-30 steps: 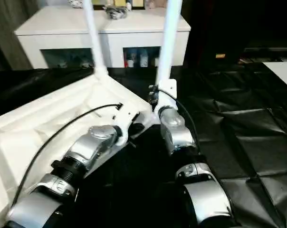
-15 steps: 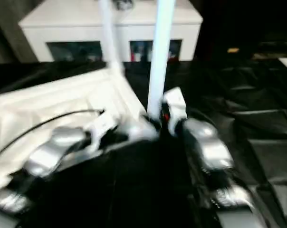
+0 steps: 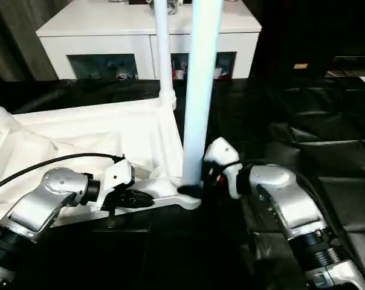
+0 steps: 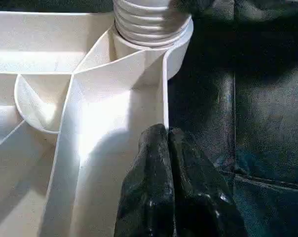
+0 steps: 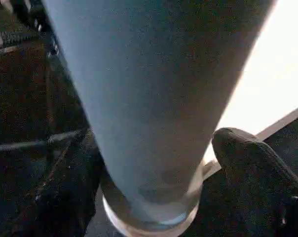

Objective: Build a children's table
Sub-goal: Rotate leg to tighten

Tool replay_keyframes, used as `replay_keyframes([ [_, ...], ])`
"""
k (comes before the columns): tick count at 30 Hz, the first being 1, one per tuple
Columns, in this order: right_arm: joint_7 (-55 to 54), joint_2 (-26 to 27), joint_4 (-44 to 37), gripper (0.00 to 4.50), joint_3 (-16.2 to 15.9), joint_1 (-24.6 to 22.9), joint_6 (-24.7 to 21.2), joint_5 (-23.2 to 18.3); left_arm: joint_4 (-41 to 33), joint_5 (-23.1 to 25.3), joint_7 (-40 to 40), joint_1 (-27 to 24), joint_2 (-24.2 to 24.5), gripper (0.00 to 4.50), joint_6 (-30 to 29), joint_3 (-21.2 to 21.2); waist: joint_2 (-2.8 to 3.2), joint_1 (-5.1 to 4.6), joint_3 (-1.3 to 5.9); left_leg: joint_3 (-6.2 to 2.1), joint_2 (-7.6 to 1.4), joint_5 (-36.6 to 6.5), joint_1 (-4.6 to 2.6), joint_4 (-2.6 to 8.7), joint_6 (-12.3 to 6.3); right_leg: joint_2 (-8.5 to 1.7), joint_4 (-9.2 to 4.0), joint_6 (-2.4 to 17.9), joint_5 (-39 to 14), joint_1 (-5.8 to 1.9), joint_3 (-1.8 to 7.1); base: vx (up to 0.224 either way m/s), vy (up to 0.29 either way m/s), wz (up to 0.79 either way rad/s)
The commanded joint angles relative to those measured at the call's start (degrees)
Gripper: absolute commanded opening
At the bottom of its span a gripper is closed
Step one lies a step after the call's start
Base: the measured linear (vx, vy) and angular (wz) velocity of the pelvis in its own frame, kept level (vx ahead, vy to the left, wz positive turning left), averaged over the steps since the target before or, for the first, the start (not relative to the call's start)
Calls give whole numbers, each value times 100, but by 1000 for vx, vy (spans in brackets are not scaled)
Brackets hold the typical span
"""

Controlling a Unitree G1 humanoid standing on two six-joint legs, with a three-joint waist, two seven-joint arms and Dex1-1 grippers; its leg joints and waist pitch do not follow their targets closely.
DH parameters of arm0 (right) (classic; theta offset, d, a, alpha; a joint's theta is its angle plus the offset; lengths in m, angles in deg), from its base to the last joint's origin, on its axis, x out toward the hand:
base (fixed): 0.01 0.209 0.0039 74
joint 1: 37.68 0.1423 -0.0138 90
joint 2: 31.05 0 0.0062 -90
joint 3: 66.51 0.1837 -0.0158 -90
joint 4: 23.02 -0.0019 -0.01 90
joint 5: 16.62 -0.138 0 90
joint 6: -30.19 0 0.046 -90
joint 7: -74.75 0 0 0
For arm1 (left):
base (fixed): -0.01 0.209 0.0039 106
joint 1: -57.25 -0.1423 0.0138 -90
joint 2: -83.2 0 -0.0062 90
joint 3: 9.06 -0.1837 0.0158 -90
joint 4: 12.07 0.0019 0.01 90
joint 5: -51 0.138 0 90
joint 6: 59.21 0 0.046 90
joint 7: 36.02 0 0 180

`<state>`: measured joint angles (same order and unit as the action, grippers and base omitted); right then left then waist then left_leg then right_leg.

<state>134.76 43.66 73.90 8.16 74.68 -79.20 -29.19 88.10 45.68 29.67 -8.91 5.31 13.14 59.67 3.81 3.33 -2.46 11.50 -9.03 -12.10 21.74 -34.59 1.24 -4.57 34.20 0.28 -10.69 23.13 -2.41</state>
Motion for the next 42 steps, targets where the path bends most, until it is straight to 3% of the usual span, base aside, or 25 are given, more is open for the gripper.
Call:
replay_keyframes([
  [1, 44, -65, -31, 371, -96, 48, 64, 133, -202, -101, 122, -28, 15, 0, -21, -64, -39, 8, 360, -191, -427, -565, -126, 406, -401, -403, -259, 1598, -99, -277, 230, 0, 0, 0],
  [6, 62, -22, 26, 371, -160, 66, 124, 208, -187, -73, 115, -36, 2, 0, -7, -55, -45, 18, 382, -189, -418, -369, -111, 366, -590, -395, -223, 1681, 205, -286, 212, 0, 0, 0],
  [11, 43, 50, 97, 371, -159, 93, 139, 246, -183, -64, 113, -31, 20, 0, -10, -31, -40, 19, 377, -193, -424, -494, -118, 369, -532, -389, -227, 1678, 30, -283, 208, 0, 0, 0],
  [22, 113, 121, 154, 277, -110, 47, 77, 193, -145, -48, 135, -51, 65, 0, -27, -11, -26, 9, 375, -199, -417, -637, -117, 360, -439, -382, -222, 1668, -72, -282, 211, 0, 0, 0],
  [29, -381, 388, 468, 269, 72, 67, 6, 258, -65, 10, 23, -53, 37, 0, -133, -2, -25, -18, 361, -203, -409, -795, -106, 362, -350, -390, -239, 1648, -310, -283, 217, 0, 0, 0],
  [31, -1171, 781, 804, 268, 314, 186, -251, 325, 166, 102, -390, 44, -159, 0, -293, 97, -31, -85, 316, -201, -392, -1097, -107, 396, -191, -378, -291, 1598, -794, -262, 222, 0, 0, 0],
  [33, -1979, 1233, 1043, 268, 539, 287, -560, 351, 546, 232, -1155, 240, -554, 0, -514, 288, -41, -155, 278, -230, -365, -1639, -149, 434, 92, -380, -364, 1386, -1746, -244, 216, 0, 0, 0],
  [35, -2510, 1547, 1168, 268, 661, 339, -754, 378, 759, 297, -1656, 372, -832, 0, -651, 407, -26, -183, 275, -239, -373, -1755, -174, 442, 225, -385, -406, 1251, -2023, -218, 235, 0, 0, 0],
  [38, -3136, 1926, 1360, 268, 780, 409, -856, 435, 989, 327, -2228, 527, -1181, 0, -909, 562, -47, -182, 298, -245, -370, -1631, -134, 459, 227, -383, -397, 1153, -1790, -238, 241, 0, 0, 0],
  [39, -4128, 2409, 1745, 267, 1012, 559, -925, 536, 1290, 397, -2950, 744, -1583, 0, -1202, 744, -21, -190, 304, -240, -349, -1605, -157, 444, 265, -373, -401, 1184, -1739, -205, 233, 0, 0, 0],
  [41, -4539, 2570, 1927, 267, 1095, 631, -928, 601, 1414, 432, -3191, 832, -1718, 0, -1266, 792, -41, -198, 314, -225, -330, -1619, -192, 432, 297, -367, -415, 1198, -1766, -174, 239, 0, 0, 0],
  [42, -4782, 2679, 2073, 267, 1156, 691, -886, 626, 1516, 469, -3382, 900, -1811, 0, -1238, 825, -31, -171, 310, -248, -330, -1632, -161, 444, 264, -389, -437, 1127, -1865, -219, 229, 0, 0, 0],
])
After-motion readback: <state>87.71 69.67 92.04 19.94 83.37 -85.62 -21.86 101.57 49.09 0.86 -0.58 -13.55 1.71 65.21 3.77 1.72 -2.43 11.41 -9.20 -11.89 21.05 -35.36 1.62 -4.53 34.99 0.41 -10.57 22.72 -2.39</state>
